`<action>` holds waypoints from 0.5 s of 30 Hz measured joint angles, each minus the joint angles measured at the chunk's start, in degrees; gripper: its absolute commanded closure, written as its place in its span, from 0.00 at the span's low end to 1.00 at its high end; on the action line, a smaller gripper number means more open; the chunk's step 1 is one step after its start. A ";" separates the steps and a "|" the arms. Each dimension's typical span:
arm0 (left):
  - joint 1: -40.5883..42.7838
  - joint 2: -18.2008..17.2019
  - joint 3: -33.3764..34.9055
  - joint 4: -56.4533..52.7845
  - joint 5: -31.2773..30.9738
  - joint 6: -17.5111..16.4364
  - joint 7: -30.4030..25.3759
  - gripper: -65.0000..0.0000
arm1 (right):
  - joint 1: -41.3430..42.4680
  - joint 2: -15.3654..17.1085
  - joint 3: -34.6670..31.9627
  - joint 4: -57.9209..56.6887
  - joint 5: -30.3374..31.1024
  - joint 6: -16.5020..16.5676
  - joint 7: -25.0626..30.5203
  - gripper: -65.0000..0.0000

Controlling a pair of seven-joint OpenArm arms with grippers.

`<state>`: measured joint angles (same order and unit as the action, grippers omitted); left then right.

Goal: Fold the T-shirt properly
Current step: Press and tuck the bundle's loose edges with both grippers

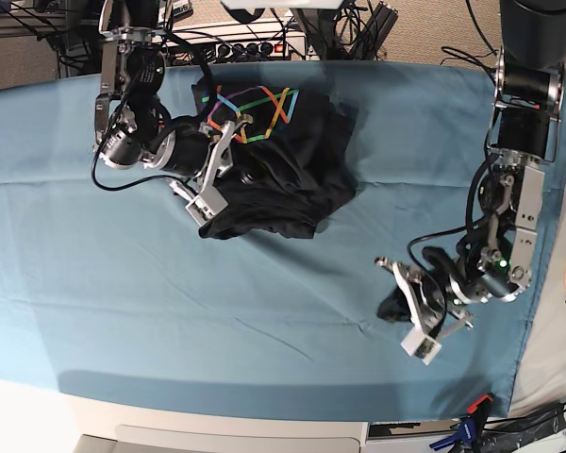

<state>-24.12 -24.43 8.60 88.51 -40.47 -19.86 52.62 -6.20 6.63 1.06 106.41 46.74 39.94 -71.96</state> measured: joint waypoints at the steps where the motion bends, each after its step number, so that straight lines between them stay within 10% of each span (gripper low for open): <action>1: 0.70 0.00 0.00 0.02 -2.32 -1.68 1.05 1.00 | 0.00 -0.33 0.00 0.00 0.11 0.02 -0.02 1.00; 8: 8.15 2.78 -0.44 1.99 -19.47 -12.17 7.61 1.00 | -0.04 -3.93 4.74 0.00 -0.70 0.02 3.26 1.00; 15: 15.76 7.15 -1.31 12.70 -21.40 -13.46 8.04 1.00 | 0.52 -5.09 23.65 0.00 -5.22 -0.02 8.02 1.00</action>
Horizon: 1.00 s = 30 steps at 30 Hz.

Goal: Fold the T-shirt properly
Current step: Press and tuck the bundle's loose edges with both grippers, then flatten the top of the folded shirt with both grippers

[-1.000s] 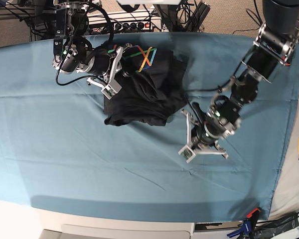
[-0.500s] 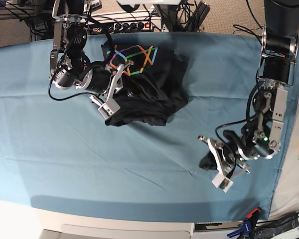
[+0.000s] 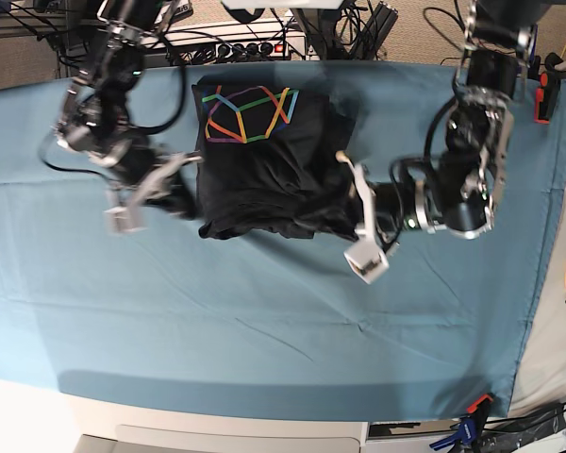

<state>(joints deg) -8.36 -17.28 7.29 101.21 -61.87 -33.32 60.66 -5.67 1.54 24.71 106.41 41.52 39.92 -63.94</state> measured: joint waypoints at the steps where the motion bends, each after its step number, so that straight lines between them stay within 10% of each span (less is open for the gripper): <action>1: 1.25 0.68 -0.02 1.18 0.39 0.00 -0.07 1.00 | 0.13 0.02 2.84 0.00 0.02 -0.02 0.13 1.00; 9: 6.51 3.28 0.00 1.99 12.61 -0.61 -6.67 1.00 | 0.09 3.72 13.46 -0.02 1.90 -0.02 -0.11 1.00; 13: 6.73 3.28 0.00 0.50 21.90 5.22 -9.55 1.00 | 0.11 4.48 13.53 -0.02 2.08 0.00 -0.37 1.00; 23: 11.93 5.92 -0.15 -0.26 24.35 9.01 -10.12 1.00 | 0.09 4.39 12.52 -0.02 7.45 -0.02 -1.62 1.00; 30: 15.54 6.01 -0.17 3.48 19.12 8.92 -5.05 1.00 | 0.44 0.00 -2.62 0.00 7.76 -0.02 -2.01 1.00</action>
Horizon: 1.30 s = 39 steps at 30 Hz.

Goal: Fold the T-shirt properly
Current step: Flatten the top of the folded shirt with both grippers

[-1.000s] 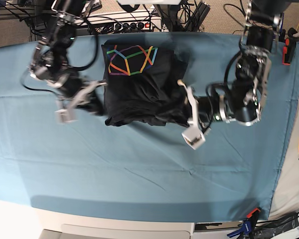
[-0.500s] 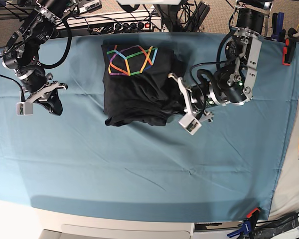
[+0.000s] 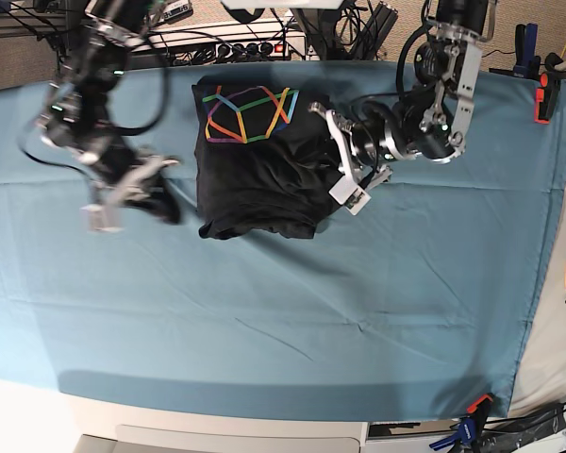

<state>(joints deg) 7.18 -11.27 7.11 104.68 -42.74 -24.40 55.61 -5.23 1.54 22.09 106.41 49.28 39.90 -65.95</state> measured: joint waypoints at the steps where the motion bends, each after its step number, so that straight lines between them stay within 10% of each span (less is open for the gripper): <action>1: 0.44 -0.04 -0.02 1.55 -0.22 0.00 -0.07 1.00 | 0.52 -0.74 -1.88 0.00 -1.20 0.04 0.20 1.00; 15: 8.15 -0.04 2.38 10.19 -1.14 -0.63 -2.38 1.00 | 3.30 -2.99 -13.49 -7.34 -13.55 -0.09 4.46 1.00; 29: 6.69 3.17 16.55 5.51 22.25 3.50 -10.29 1.00 | 6.05 -2.71 -13.46 -9.70 -20.44 -0.13 6.43 1.00; 39: 3.08 2.56 16.72 -1.36 27.36 6.86 -10.67 1.00 | 6.03 -2.67 -13.46 -9.73 -23.26 -0.15 6.45 1.00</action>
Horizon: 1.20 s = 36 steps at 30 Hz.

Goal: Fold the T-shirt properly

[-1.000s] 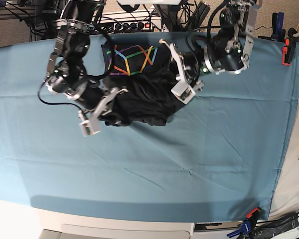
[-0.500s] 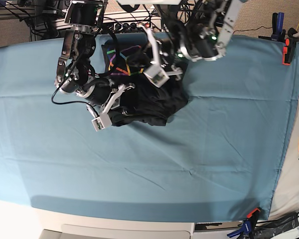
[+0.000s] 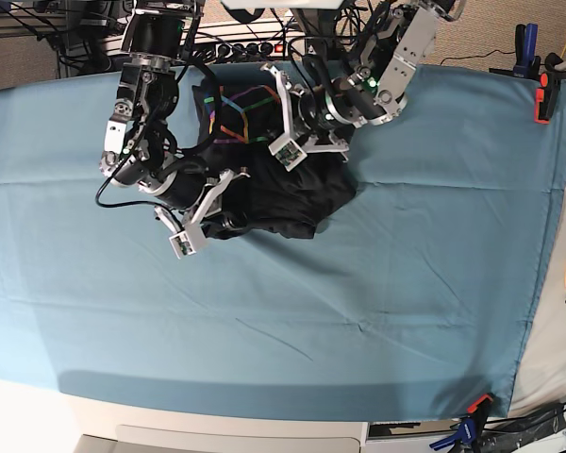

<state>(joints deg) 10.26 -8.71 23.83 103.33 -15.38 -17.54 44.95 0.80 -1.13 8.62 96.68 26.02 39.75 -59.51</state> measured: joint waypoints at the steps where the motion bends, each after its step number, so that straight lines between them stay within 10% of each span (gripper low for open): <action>1: 0.00 -0.09 0.00 0.00 0.74 0.02 0.37 1.00 | 0.00 0.17 -0.02 0.00 -0.28 0.00 0.28 1.00; 15: -0.39 -1.40 0.22 0.70 2.23 5.75 5.09 1.00 | 1.86 4.90 -0.02 -3.82 -15.39 -7.74 8.85 1.00; 23: -0.20 -1.86 0.22 6.12 5.05 5.68 14.45 1.00 | 9.27 8.92 -0.02 -10.71 -15.26 -8.41 8.76 1.00; 36: 5.49 -7.34 0.13 11.50 16.20 10.75 12.68 1.00 | 11.15 11.87 -0.02 -10.71 -13.79 -8.39 6.97 1.00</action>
<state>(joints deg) 15.75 -16.05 23.97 114.83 0.82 -6.79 57.63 11.94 10.74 8.60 85.97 12.23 31.35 -52.53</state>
